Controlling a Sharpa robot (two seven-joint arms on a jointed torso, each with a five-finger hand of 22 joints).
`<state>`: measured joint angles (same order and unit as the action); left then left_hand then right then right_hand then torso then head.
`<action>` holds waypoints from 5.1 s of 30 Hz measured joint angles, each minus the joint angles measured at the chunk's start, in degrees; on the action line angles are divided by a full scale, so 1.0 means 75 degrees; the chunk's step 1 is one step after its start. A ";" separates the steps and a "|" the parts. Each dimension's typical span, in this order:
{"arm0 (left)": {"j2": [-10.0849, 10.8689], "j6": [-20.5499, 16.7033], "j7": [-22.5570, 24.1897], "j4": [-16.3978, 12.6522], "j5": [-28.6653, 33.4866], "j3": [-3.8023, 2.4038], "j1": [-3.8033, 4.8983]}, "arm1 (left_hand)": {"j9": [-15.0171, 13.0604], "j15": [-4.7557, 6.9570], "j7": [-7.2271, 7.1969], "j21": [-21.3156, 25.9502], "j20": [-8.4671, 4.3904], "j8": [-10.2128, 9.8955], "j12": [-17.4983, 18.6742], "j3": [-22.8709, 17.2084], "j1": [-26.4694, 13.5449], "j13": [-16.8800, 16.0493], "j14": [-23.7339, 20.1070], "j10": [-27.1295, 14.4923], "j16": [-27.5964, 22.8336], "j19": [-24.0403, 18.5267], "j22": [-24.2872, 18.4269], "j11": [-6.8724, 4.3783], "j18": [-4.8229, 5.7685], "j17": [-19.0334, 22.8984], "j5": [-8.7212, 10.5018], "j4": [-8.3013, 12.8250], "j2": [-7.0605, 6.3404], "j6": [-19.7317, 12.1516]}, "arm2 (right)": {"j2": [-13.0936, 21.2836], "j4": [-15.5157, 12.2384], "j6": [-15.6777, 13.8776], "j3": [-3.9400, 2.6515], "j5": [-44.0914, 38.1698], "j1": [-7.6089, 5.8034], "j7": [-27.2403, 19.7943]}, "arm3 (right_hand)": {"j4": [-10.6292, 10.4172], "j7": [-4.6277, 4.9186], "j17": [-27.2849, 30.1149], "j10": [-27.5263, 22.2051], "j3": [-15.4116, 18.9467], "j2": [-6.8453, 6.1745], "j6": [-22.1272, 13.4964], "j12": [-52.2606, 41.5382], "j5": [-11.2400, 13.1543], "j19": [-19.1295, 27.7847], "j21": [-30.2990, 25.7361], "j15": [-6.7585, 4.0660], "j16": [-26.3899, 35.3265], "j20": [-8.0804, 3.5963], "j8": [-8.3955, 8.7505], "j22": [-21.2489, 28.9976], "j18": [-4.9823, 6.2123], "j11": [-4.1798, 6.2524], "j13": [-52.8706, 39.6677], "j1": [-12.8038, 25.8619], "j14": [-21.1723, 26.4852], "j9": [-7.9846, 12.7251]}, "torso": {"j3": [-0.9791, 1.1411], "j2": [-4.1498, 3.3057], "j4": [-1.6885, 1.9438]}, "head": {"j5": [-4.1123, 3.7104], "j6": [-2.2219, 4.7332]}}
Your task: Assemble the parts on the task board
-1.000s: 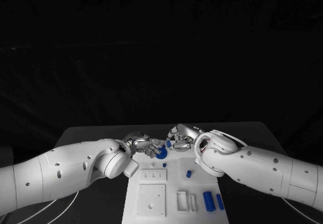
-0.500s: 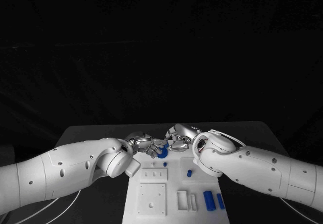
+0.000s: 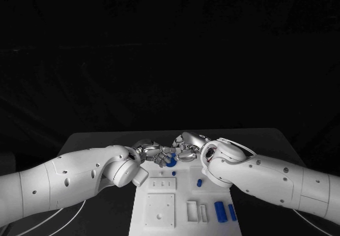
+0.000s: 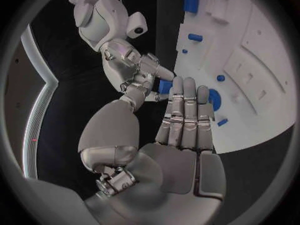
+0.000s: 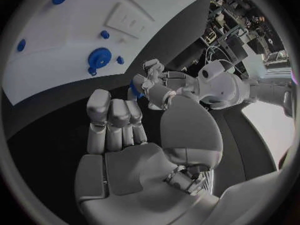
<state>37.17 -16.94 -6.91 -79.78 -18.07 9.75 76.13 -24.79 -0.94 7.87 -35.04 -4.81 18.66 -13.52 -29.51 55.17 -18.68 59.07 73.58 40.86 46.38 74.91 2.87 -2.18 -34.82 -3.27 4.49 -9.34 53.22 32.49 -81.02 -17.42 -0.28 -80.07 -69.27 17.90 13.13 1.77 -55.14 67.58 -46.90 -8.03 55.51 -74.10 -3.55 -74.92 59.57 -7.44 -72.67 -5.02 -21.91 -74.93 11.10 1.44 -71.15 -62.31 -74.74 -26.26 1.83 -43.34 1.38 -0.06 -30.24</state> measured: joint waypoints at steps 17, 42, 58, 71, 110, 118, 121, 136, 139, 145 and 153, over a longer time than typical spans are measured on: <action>-0.0026 0.0018 -0.0152 0.0037 -0.0056 0.0007 -0.0006 | 0.0010 0.0000 -0.0027 -0.0029 0.0000 -0.0002 0.0029 0.0000 0.0072 -0.0024 0.0000 0.0029 0.0030 0.0000 0.0000 -0.0028 0.0006 0.0009 0.0000 0.0000 0.0071 0.0027 | -0.0048 -0.0056 -0.0004 0.0018 0.0072 -0.0007 -0.0046 | 0.0004 0.0007 0.0001 0.0000 0.0001 -0.0021 0.0009 0.0000 -0.0030 0.0000 0.0000 0.0001 0.0000 0.0001 0.0001 0.0001 -0.0001 0.0000 0.0000 -0.0021 0.0000 -0.0006 | 0.0001 -0.0008 -0.0004 | 0.0008 -0.0004; -0.0019 0.0056 -0.0206 0.0043 -0.0131 0.0007 -0.0006 | -0.0064 0.0070 -0.0180 -0.0118 -0.0042 0.0115 0.0029 -0.0663 0.0655 -0.0201 0.0123 0.0387 0.0165 0.0043 0.0004 -0.0192 0.0012 0.0057 0.0031 0.0404 0.0899 0.0397 | -0.0079 0.0016 0.0048 0.0032 0.0090 -0.0008 -0.0071 | 0.0011 -0.0003 0.0001 0.0000 -0.0031 -0.0072 0.0030 0.0000 -0.0066 0.0000 0.0000 0.0001 0.0000 0.0001 0.0016 0.0003 0.0000 0.0000 -0.0001 0.0030 0.0000 -0.0325 | 0.0003 -0.0009 -0.0009 | -0.0007 -0.0005; -0.0009 0.0092 -0.0294 0.0039 -0.0279 0.0006 -0.0005 | -0.0079 0.0330 -0.0125 -0.0565 -0.0204 0.0485 -0.0367 -0.0786 0.0439 -0.0567 0.0548 0.0959 0.0804 0.0375 0.0002 -0.0491 0.0060 -0.0207 0.0032 0.0280 0.0984 0.0640 | -0.0100 0.0022 0.0085 0.0045 0.0086 -0.0004 -0.0074 | 0.0011 -0.0018 0.0002 0.0000 -0.0030 -0.0107 0.0070 0.0001 -0.0094 0.0000 0.0000 0.0002 0.0000 0.0002 0.0015 0.0003 0.0000 0.0000 -0.0001 0.0034 -0.0001 -0.0348 | 0.0003 -0.0011 -0.0005 | -0.0015 0.0011; 0.0021 0.0089 -0.0327 0.0007 -0.0435 0.0004 -0.0007 | -0.0315 0.0575 -0.0160 -0.1203 -0.0232 0.0729 -0.1242 -0.0832 0.0224 -0.1271 0.0655 0.1011 0.1644 0.0509 0.0001 -0.0687 0.0056 -0.0509 0.0034 0.0261 0.1037 0.0756 | -0.0057 0.0006 0.0090 0.0060 0.0179 -0.0001 -0.0092 | 0.0002 -0.0008 0.0002 -0.0312 0.0216 -0.0195 0.0140 0.0279 -0.0754 0.0001 -0.0002 0.0012 0.0059 0.0003 0.0020 0.0004 0.0001 0.0002 0.0226 0.0264 -0.0009 -0.0379 | 0.0004 -0.0011 -0.0008 | 0.0017 0.0022; 0.0196 0.0130 -0.0769 -0.0143 -0.2761 0.0125 0.0000 | -0.0905 0.0822 -0.0176 -0.1838 -0.0231 0.0611 -0.1948 -0.1134 0.0267 -0.1708 0.0794 0.0966 0.2339 0.0508 0.0000 -0.0857 0.0056 -0.0421 -0.0194 0.0735 0.0757 0.0938 | 0.0989 0.0239 -0.0638 0.0030 0.0982 0.0010 -0.0698 | -0.0254 0.0707 0.0002 -0.1270 0.1605 -0.0630 -0.0290 0.0867 -0.2106 0.0399 -0.0434 0.0247 0.0350 0.0068 0.0599 0.0000 -0.0130 -0.0287 0.0792 0.0632 0.0390 -0.0435 | 0.0022 0.0004 -0.0015 | 0.0086 -0.0116; 0.0270 -0.0072 -0.1086 -0.0317 -0.3587 0.0440 0.0001 | -0.0904 0.0970 -0.0250 -0.2192 -0.0260 0.0549 -0.2282 -0.1135 0.0317 -0.1839 0.0943 0.1100 0.2716 0.0591 0.0004 -0.0958 0.0056 -0.0445 -0.0222 0.0736 0.0601 0.1060 | 0.1184 0.0246 -0.0815 -0.0013 0.1245 -0.0117 -0.0886 | -0.0275 0.0693 0.0002 -0.1270 0.1626 -0.0660 -0.0303 0.0866 -0.2258 0.0399 -0.0463 0.0248 0.0349 0.0069 0.0599 0.0000 -0.0131 -0.0287 0.0823 0.0602 0.0391 -0.0457 | 0.0024 0.0007 -0.0019 | 0.0073 -0.0270; 0.0261 -0.0204 -0.1185 -0.0314 -0.3824 0.0552 -0.0020 | -0.0905 0.0988 -0.0271 -0.2276 -0.0260 0.0500 -0.2366 -0.1135 0.0312 -0.1878 0.0955 0.1124 0.2815 0.0591 0.0006 -0.0957 0.0056 -0.0445 -0.0223 0.0736 0.0588 0.1092 | 0.1224 0.0257 -0.0857 -0.0025 0.1301 -0.0167 -0.0939 | -0.0275 0.0693 0.0010 -0.1270 0.1626 -0.0660 -0.0303 0.0866 -0.2299 0.0399 -0.0463 0.0248 0.0349 0.0069 0.0599 0.0001 -0.0130 -0.0287 0.0835 0.0602 0.0391 -0.0460 | 0.0025 0.0012 -0.0015 | 0.0075 -0.0355; 0.0055 -0.0970 -0.1341 -0.0090 -0.4240 0.0541 -0.0429 | -0.0905 0.1333 -0.0450 -0.3316 -0.0420 0.0242 -0.4528 -0.1173 0.0301 -0.3148 0.1157 0.1395 0.4353 0.1134 0.0004 -0.1147 0.0042 -0.0849 -0.1088 0.0690 0.0319 0.1352 | 0.1251 0.0450 -0.0919 -0.0080 0.1452 -0.0449 -0.1064 | -0.0275 0.0675 0.0010 -0.1269 0.1667 -0.0660 -0.0312 0.0866 -0.2582 0.0399 -0.0463 0.0249 0.0349 0.0071 0.0599 0.0002 -0.0131 -0.0287 0.0885 0.0602 0.0391 -0.0493 | 0.0101 0.0074 -0.0018 | 0.0166 -0.0616; 0.0000 -0.1017 -0.1361 -0.0037 -0.4319 0.0540 -0.0479 | -0.0904 0.1334 -0.0450 -0.3392 -0.0438 0.0232 -0.4762 -0.1147 0.0281 -0.3302 0.1156 0.1394 0.4471 0.1182 0.0004 -0.1146 -0.0067 -0.0840 -0.1275 0.0726 0.0299 0.1352 | 0.1246 0.0485 -0.0918 -0.0081 0.1460 -0.0467 -0.1067 | -0.0297 0.0675 0.0010 -0.1269 0.1689 -0.0660 -0.0311 0.0835 -0.2582 0.0399 -0.0463 0.0249 0.0348 0.0071 0.0599 0.0002 -0.0131 -0.0287 0.0885 0.0602 0.0392 -0.0493 | 0.0111 0.0077 -0.0015 | 0.0173 -0.0649; -0.0122 -0.1054 -0.1440 0.0100 -0.4484 0.0541 -0.0613 | -0.0965 0.1338 -0.0464 -0.3487 -0.0475 0.0225 -0.4996 -0.1150 0.0249 -0.3441 0.1155 0.1367 0.4612 0.1248 0.0004 -0.1119 -0.0067 -0.0809 -0.1479 0.0730 0.0267 0.1367 | 0.1225 0.0533 -0.0915 -0.0088 0.1469 -0.0495 -0.1070 | -0.0297 0.0673 0.0010 -0.1269 0.1689 -0.0660 -0.0311 0.0835 -0.2656 0.0399 -0.0490 0.0257 0.0348 0.0071 0.0599 0.0002 -0.0131 -0.0287 0.0896 0.0602 0.0399 -0.0501 | 0.0120 0.0079 -0.0011 | 0.0198 -0.0719; -0.0273 -0.0991 -0.1557 0.0241 -0.4667 0.0541 -0.0692 | -0.1069 0.1341 -0.0467 -0.3491 -0.0455 0.0207 -0.5043 -0.1151 0.0221 -0.3468 0.1153 0.1366 0.4640 0.1275 0.0003 -0.1118 -0.0066 -0.0795 -0.1579 0.0736 0.0239 0.1370 | 0.1151 0.0632 -0.0909 -0.0093 0.1475 -0.0536 -0.1073 | -0.0297 0.0666 0.0010 -0.1269 0.1689 -0.0660 -0.0315 0.0835 -0.2691 0.0410 -0.0490 0.0259 0.0348 0.0083 0.0599 0.0003 -0.0130 -0.0287 0.0902 0.0602 0.0401 -0.0501 | 0.0116 0.0079 -0.0015 | 0.0210 -0.0799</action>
<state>35.13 -24.37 -18.58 -77.98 -53.08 13.81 70.93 -32.81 9.12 4.37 -61.22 -8.22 20.22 -51.35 -38.14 56.83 -44.69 67.72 83.83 75.66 55.94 74.93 -5.52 -2.67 -40.79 -15.12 10.01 -7.55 63.50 41.13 -76.27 -24.23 -0.98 -69.01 -73.29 9.85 10.90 6.76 -55.07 58.06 -34.23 -12.97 53.15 -67.83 -23.73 -71.84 55.90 -5.50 -70.06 -4.40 -17.42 -74.91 10.12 -0.72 -64.38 -57.79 -71.73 -30.02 2.71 -42.75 1.27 1.52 -36.23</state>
